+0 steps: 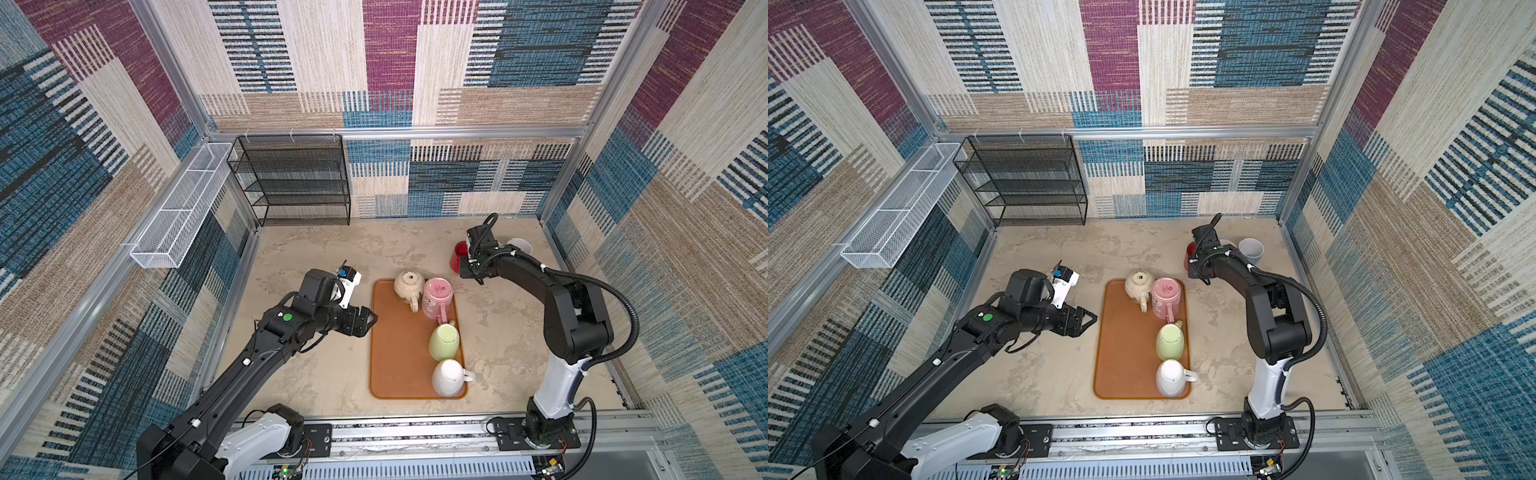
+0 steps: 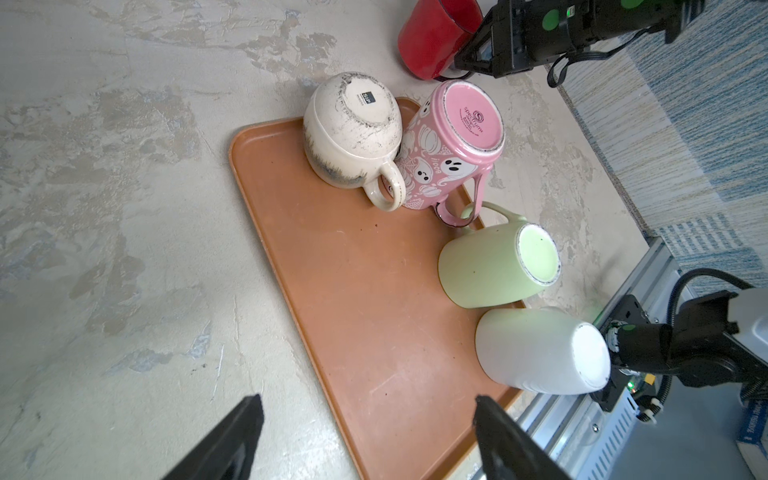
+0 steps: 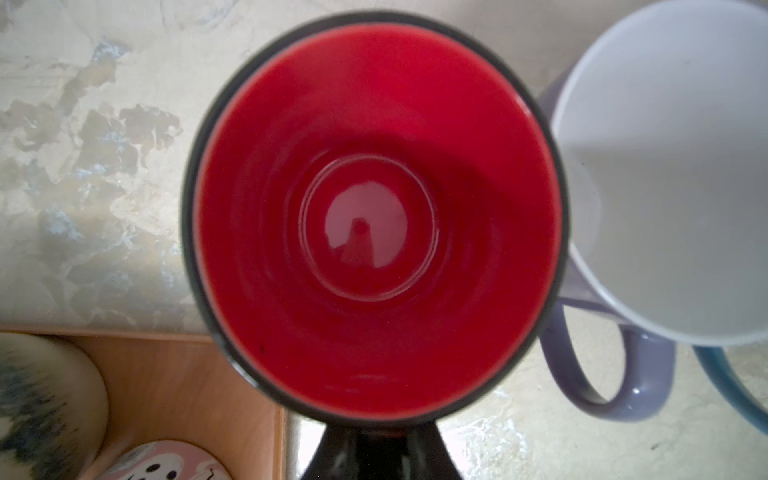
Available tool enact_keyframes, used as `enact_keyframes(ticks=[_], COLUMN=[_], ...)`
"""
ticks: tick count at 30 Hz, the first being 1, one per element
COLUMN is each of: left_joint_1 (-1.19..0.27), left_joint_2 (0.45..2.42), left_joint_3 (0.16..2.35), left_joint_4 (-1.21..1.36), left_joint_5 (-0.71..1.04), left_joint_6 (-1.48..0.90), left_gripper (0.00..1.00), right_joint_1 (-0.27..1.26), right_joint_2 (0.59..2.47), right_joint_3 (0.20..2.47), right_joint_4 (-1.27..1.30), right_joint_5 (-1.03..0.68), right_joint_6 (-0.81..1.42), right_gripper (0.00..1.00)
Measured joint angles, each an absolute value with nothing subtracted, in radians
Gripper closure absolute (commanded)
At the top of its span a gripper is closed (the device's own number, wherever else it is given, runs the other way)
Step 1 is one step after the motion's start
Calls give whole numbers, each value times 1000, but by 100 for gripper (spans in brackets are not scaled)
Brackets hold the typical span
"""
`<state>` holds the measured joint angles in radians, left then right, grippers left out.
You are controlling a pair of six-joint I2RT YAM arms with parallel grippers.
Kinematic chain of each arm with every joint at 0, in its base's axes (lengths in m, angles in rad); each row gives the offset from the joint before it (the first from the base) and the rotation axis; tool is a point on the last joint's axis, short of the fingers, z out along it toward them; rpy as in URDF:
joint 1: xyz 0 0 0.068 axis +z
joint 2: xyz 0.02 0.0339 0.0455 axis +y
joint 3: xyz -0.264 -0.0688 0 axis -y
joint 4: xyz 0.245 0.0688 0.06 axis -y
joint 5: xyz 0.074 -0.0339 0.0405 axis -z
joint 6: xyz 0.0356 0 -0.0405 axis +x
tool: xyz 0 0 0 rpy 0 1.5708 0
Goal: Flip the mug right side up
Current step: 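Lower the red mug upright beside the purple mug with the right gripper, then open the right gripper, release the red mug and move over the tray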
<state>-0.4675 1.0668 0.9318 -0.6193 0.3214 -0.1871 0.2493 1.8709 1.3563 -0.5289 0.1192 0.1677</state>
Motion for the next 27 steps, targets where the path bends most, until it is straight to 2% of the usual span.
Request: enact_keyframes(ticks=[4, 7, 16, 27], left_joint_1=[-467, -467, -467, -469], left_joint_2=[1067, 1067, 1072, 1117], left_joint_3=[932, 932, 932, 967], left_joint_4=[-623, -625, -626, -643], left_joint_5=[321, 321, 321, 321], left_joint_6=[-187, -187, -187, -187], left_gripper=[16, 16, 16, 18], right_joint_1=[255, 258, 259, 300], right_joint_2=[1874, 1874, 1865, 1742], right_joint_3=[1361, 1362, 1362, 1335], right_joint_4=[-524, -520, -521, -522], right_joint_5=[140, 142, 141, 140], right_joint_6=[160, 159, 156, 157], right_gripper=[69, 66, 60, 57])
